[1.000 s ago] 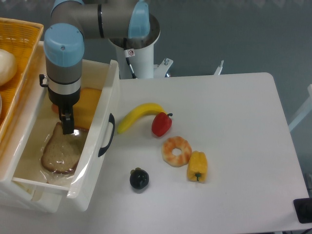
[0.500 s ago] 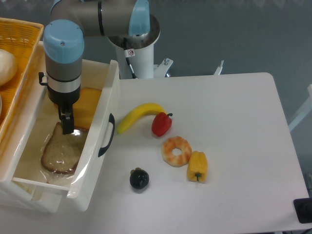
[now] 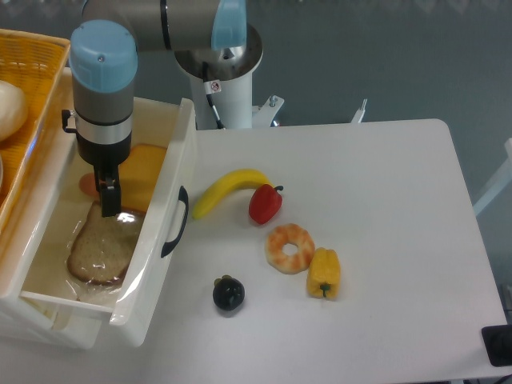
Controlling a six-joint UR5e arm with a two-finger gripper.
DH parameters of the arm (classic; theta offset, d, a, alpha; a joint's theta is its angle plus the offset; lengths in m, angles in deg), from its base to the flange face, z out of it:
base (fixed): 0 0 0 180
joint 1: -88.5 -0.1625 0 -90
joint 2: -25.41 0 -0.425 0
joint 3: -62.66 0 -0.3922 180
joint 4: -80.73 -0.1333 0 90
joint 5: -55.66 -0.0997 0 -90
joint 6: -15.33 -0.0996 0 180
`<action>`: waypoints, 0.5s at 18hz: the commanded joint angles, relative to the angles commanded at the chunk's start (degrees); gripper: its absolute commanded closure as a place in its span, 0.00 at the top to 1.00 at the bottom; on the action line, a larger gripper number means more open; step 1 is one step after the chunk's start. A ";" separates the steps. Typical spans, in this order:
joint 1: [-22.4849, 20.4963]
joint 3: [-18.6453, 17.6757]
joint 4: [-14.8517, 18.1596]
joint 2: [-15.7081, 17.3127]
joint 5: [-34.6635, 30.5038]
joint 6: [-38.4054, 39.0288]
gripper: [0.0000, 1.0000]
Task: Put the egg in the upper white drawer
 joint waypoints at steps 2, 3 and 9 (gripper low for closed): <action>-0.26 0.44 0.35 0.18 0.09 -0.09 1.00; -0.35 0.70 0.35 0.26 0.00 0.00 1.00; -1.14 1.49 0.35 1.14 0.09 0.35 1.00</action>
